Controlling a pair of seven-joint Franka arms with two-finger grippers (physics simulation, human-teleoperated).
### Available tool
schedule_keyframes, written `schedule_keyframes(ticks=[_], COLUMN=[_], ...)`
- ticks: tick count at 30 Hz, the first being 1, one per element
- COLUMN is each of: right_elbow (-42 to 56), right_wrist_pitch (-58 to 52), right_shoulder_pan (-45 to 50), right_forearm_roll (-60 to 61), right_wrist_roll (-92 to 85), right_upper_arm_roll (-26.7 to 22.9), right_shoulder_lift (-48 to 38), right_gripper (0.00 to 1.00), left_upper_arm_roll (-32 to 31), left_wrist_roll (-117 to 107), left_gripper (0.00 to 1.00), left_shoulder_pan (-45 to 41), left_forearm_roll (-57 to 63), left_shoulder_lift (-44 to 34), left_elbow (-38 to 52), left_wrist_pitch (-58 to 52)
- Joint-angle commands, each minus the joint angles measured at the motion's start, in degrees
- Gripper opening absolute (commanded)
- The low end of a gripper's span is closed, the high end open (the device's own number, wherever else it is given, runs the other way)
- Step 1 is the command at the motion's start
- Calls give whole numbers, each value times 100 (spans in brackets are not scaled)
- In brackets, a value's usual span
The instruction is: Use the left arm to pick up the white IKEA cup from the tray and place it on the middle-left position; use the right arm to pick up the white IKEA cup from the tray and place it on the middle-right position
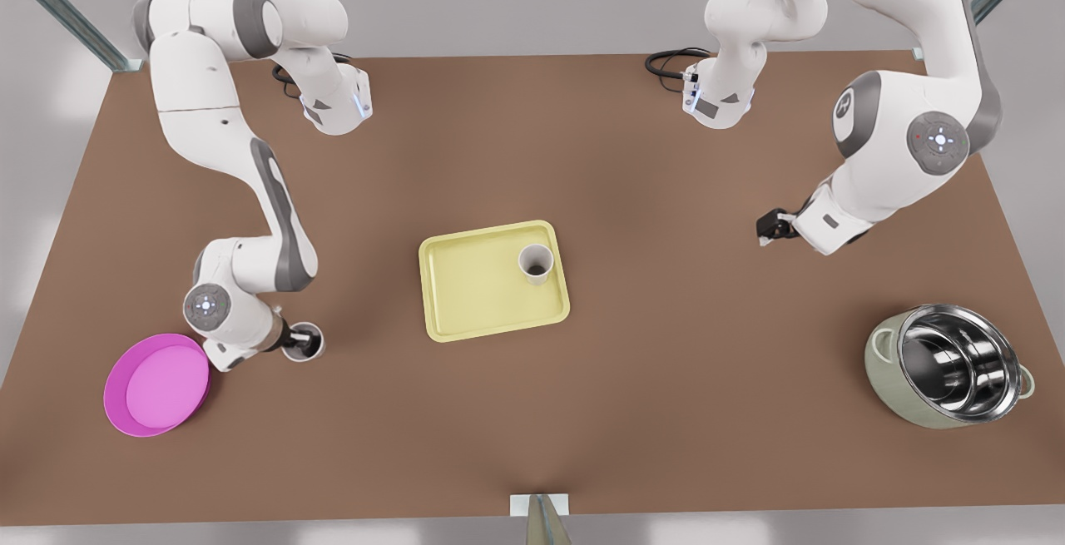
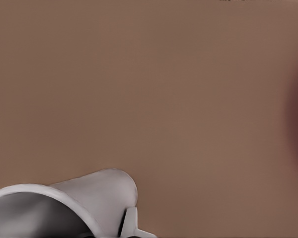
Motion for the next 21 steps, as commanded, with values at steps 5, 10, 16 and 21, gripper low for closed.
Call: schedule_keyframes(ticks=[5,10,16,21], right_elbow=[18,18,18,36], right_wrist_pitch=[208,208,173,-1040], right_shoulder_pan=[-1,-1,-1,16], right_forearm_roll=[-125,-117,-117,41], right_wrist_roll=[-1907,-1863,-1907,-1863], right_upper_arm_roll=[23,14,14,75], right_shoulder_lift=[129,225,181,-574], right_gripper=[15,77,100,100], left_upper_arm_roll=[1,1,1,-298], left_wrist_roll=[57,13,13,-619], left_gripper=[100,100,100,100], left_shoulder_pan=[31,31,22,-320], left_forearm_roll=[-31,-30,-22,-39], left_shoulder_lift=[8,-1,-1,96], left_elbow=[-11,-11,-11,-3], left_wrist_pitch=[43,8,-36,140])
